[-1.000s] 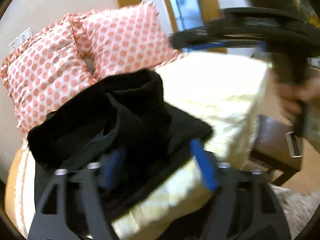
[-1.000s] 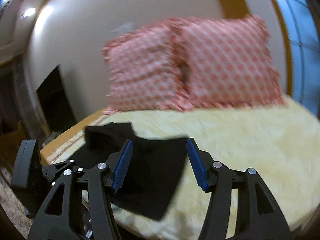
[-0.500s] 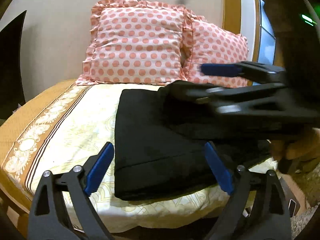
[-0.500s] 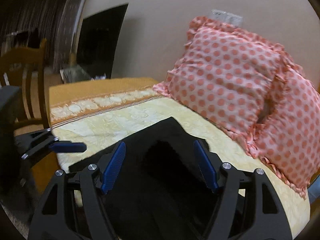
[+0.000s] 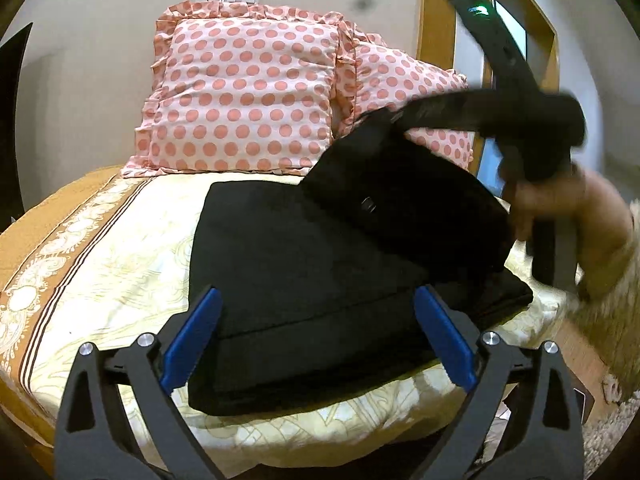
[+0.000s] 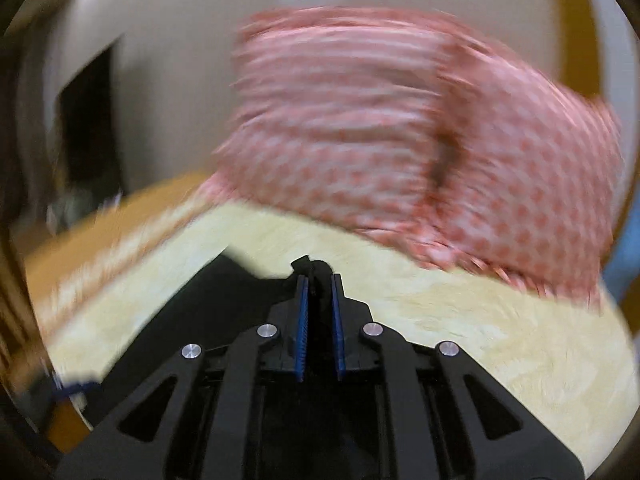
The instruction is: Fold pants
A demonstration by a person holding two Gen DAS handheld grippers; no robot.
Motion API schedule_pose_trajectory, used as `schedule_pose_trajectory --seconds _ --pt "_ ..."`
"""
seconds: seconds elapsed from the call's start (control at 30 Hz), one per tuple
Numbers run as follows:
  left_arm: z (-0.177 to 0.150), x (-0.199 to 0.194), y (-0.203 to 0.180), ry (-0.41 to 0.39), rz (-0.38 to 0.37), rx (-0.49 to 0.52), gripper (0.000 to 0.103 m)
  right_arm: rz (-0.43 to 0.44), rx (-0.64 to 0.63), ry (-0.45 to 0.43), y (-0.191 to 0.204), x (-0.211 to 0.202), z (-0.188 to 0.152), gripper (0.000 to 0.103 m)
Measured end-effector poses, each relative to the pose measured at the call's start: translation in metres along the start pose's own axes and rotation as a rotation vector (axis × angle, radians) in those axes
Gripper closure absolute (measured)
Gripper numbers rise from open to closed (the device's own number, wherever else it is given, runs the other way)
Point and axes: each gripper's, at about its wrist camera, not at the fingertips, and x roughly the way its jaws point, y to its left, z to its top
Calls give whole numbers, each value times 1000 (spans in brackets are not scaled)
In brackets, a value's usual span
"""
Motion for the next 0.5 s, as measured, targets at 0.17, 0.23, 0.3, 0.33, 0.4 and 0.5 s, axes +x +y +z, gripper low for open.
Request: schedule_pose_trajectory --seconds 0.17,0.23,0.3,0.33,0.4,0.5 --pt "-2 3 -4 10 9 32 5 -95 269 173 -105 45 -11 91" --pt "-2 5 -6 14 16 46 4 -92 328 276 -127 64 -30 87" --pt "-2 6 -7 20 18 62 4 -120 370 279 -140 58 -38 87" --pt "-2 6 -6 21 16 63 4 -122 381 262 -146 51 -40 85" --pt "-1 5 -4 23 9 58 4 -110 399 222 -157 28 -48 39" --pt "2 2 -1 20 -12 40 4 -76 379 198 -163 -2 -67 21"
